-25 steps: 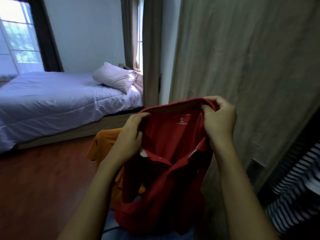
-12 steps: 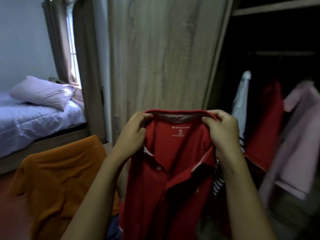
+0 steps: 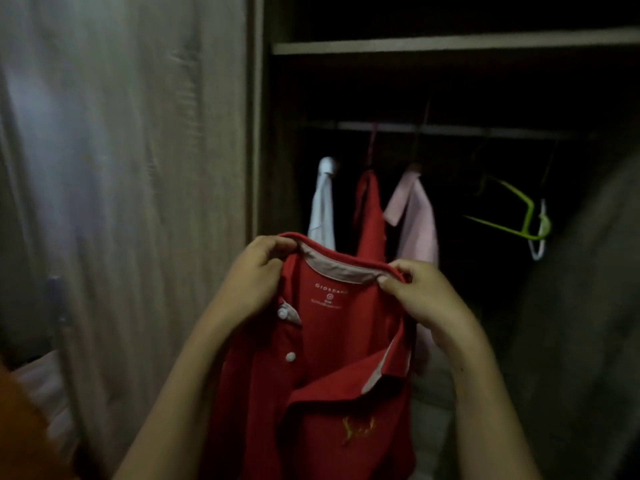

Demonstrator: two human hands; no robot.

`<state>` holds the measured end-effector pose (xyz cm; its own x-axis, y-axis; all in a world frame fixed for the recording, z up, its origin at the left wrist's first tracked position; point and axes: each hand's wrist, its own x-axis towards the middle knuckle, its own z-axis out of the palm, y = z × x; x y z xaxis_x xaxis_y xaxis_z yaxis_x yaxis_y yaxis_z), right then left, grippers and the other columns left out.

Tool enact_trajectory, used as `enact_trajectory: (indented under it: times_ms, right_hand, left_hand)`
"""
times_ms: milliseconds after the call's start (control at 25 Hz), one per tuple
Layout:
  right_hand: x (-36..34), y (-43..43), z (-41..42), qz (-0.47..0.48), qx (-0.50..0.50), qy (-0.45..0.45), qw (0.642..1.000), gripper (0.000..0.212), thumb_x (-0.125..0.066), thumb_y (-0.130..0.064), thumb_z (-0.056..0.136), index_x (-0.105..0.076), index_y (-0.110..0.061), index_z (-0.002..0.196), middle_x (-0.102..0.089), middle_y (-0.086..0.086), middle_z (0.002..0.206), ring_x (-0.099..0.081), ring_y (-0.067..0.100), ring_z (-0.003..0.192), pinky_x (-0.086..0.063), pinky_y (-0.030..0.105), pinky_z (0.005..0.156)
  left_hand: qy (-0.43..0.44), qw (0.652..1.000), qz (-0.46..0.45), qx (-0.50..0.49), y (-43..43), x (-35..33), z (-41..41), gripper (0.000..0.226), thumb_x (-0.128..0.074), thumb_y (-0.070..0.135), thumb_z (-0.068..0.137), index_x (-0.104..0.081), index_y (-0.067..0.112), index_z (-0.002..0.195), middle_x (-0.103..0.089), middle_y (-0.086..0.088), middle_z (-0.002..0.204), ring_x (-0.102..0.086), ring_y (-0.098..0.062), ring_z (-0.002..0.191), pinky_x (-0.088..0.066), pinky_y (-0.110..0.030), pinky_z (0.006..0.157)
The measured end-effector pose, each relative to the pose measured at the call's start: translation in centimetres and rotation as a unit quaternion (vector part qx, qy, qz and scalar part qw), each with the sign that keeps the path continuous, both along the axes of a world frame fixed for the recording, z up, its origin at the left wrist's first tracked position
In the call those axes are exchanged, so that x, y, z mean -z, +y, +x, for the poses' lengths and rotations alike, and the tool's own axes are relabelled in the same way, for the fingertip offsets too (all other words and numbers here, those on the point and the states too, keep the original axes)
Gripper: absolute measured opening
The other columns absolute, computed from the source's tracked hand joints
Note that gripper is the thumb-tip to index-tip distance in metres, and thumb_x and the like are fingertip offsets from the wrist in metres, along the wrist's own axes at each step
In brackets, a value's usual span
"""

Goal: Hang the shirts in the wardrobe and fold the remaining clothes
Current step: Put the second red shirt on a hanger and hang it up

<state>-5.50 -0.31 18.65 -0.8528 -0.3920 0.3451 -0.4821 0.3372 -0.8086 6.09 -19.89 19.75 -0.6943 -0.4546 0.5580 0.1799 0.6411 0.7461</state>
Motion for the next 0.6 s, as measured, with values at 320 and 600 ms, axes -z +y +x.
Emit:
enact_trajectory:
  times_ms: [320, 600]
  right_hand:
    - [-3.0, 10.5, -4.9, 0.012, 0.086, 0.026, 0.996, 0.007, -0.064, -0.026, 0.087, -0.070, -0.022, 0.089, -0.066, -0.004, 0.078, -0.059, 0.003, 0.065, -0.041, 0.018, 0.056]
    - [-7.5, 14.9, -10.1, -0.057, 0.416, 0.298, 0.857, 0.026, -0.054, -0.005, 0.092, -0.064, -0.003, 0.115, -0.061, 0.018, 0.113, -0.054, 0.032, 0.106, -0.035, 0.024, 0.083]
  left_hand:
    - [-0.016, 0.994, -0.033, 0.104, 8.4, -2.5, -9.5, 0.040, -0.039, -0.004, 0.087, -0.062, 0.012, 0.116, -0.057, 0.001, 0.123, -0.051, -0.008, 0.114, -0.037, -0.022, 0.101]
    - [-0.022, 0.986, -0.067, 0.152, 12.5, -3.3, -14.7, 0.039, -0.039, -0.003, 0.090, -0.060, 0.012, 0.119, -0.053, 0.002, 0.125, -0.048, -0.005, 0.116, -0.031, -0.016, 0.096]
